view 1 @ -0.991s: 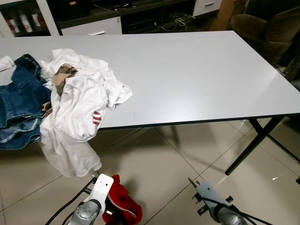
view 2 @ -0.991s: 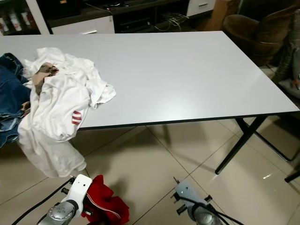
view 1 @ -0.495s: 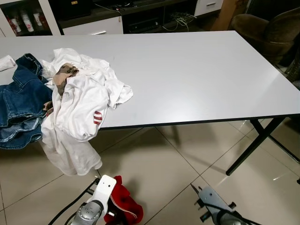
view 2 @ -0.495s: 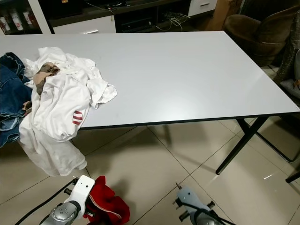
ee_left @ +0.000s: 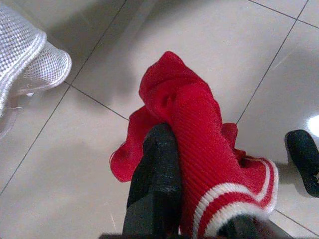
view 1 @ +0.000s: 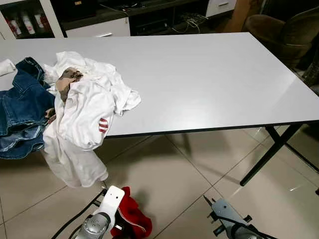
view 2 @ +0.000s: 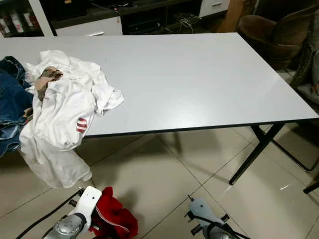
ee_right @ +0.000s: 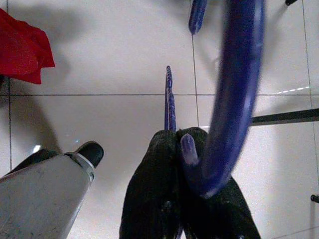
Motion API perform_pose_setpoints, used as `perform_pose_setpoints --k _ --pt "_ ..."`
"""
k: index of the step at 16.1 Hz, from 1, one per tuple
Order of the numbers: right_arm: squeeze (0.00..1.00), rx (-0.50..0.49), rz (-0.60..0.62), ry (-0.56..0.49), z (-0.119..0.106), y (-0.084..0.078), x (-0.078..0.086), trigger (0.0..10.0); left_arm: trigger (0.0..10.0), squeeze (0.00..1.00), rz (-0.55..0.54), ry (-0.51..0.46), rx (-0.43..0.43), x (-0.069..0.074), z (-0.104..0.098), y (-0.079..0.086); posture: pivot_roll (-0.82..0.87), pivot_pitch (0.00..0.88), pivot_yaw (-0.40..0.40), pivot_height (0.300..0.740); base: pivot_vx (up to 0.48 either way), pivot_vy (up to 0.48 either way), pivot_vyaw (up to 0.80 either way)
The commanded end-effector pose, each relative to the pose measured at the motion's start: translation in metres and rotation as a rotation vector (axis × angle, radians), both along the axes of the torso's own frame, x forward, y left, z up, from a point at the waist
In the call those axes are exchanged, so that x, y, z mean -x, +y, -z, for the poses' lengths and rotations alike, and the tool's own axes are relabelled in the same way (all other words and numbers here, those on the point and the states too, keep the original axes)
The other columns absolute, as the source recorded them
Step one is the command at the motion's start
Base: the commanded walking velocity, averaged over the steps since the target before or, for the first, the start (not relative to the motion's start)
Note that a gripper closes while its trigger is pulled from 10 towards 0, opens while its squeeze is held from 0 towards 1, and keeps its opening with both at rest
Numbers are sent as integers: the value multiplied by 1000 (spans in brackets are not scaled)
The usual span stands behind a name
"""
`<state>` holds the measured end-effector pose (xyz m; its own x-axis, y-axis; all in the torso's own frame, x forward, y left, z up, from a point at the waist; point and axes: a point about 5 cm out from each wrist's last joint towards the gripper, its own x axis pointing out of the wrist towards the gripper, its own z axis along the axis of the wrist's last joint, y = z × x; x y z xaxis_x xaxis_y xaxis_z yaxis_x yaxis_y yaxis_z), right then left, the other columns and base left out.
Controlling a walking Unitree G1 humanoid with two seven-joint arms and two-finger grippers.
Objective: Hang hanger
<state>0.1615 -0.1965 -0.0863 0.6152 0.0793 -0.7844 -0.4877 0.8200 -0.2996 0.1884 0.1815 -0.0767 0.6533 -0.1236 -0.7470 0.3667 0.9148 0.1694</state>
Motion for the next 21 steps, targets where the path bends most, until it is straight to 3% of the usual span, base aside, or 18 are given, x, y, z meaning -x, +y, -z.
perform_pose_setpoints --k 1,5,12,15,21 --pt "0 1 9 -11 -2 0 -5 10000 10000 0 14 -3 -6 -3 -1 1 36 0 24 740 0 0 0" --pt "0 -5 5 34 2 0 2 10000 10000 0 24 2 -9 -1 -1 1 25 0 31 740 0 0 0" --pt "0 -20 51 -36 -4 -1 -9 10000 10000 0 43 -3 -15 -6 -3 0 6 0 44 740 0 0 0" --pt "0 -22 48 -37 -4 -1 -7 10000 10000 0 45 -14 -10 -10 -5 -2 7 0 31 740 0 0 0" --pt "0 -4 38 -16 -3 -8 -3 10000 10000 0 35 -6 -8 -5 -2 -3 13 0 30 740 0 0 0"
